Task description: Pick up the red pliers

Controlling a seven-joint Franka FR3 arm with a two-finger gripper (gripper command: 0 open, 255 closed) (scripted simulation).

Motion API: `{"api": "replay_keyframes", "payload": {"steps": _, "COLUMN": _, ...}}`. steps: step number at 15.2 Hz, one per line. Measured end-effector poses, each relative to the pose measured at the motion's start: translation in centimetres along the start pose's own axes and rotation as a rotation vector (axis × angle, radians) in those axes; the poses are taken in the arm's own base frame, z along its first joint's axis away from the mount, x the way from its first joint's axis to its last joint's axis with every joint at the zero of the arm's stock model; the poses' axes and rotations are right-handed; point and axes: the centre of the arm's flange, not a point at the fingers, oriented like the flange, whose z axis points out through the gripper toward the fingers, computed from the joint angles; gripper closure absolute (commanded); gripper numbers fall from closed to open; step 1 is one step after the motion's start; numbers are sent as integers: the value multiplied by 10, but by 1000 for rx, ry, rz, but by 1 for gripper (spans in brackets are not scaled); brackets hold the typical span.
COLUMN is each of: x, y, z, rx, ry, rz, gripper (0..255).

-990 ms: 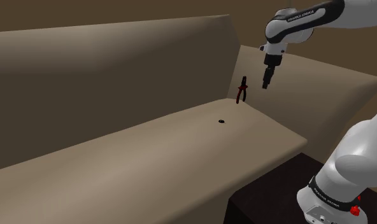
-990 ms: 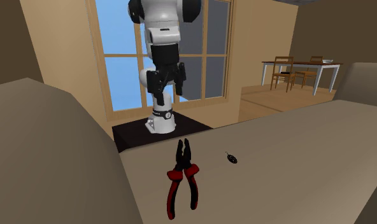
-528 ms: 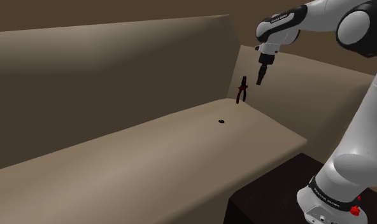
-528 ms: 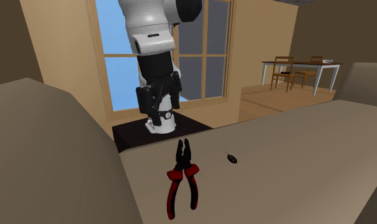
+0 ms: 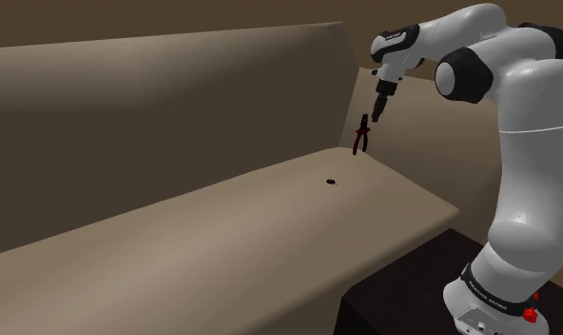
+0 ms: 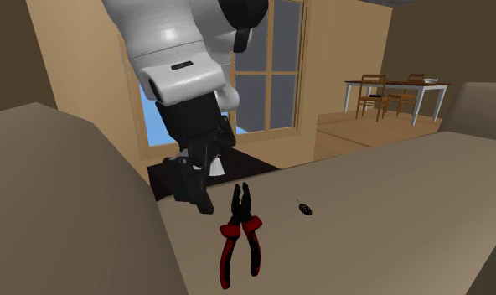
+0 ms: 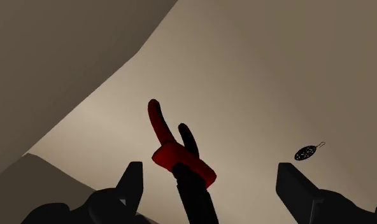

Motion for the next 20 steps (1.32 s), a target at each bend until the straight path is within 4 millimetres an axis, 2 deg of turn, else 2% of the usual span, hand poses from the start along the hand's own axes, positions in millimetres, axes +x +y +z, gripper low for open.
{"api": "replay_keyframes", "payload": {"steps": 2, "x": 8, "y": 17, "z": 5, "rx": 10, "ry": 17, "rz": -25, "gripper": 0}}
{"api": "replay_keyframes", "payload": {"steps": 10, "x": 3, "y": 31, "z": 40, "rx": 15, "ry": 24, "rz": -36, "gripper": 0}}
{"api": "replay_keyframes", "payload": {"steps": 11, "x": 3, "y": 31, "z": 42, "rx": 15, "ry": 24, "rz": -36, "gripper": 255}}
{"api": "replay_keyframes", "payload": {"steps": 20, "x": 2, "y": 31, "z": 43, "rx": 12, "ry": 25, "rz": -36, "gripper": 255}}
